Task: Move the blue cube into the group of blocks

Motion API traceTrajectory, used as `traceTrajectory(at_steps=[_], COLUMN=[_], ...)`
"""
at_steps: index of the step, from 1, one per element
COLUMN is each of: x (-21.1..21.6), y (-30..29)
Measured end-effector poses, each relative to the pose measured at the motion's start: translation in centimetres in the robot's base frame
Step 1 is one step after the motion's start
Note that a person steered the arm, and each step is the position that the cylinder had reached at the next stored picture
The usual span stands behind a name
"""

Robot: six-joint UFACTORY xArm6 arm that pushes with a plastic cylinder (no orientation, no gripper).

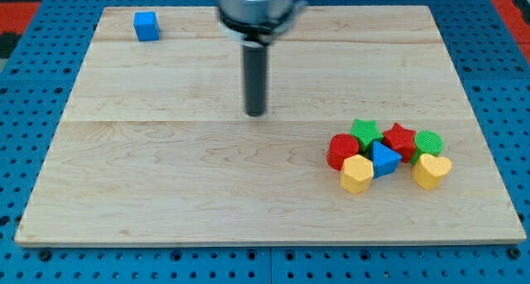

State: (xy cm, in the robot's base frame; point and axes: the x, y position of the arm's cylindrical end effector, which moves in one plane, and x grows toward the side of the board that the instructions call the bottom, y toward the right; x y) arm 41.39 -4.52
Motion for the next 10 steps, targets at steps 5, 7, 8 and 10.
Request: traceTrajectory(at_steps=[5, 7, 8, 10], x=[-18.9, -17.4, -15.4, -12.6], y=[-18.3, -7.4, -3.8, -8.3])
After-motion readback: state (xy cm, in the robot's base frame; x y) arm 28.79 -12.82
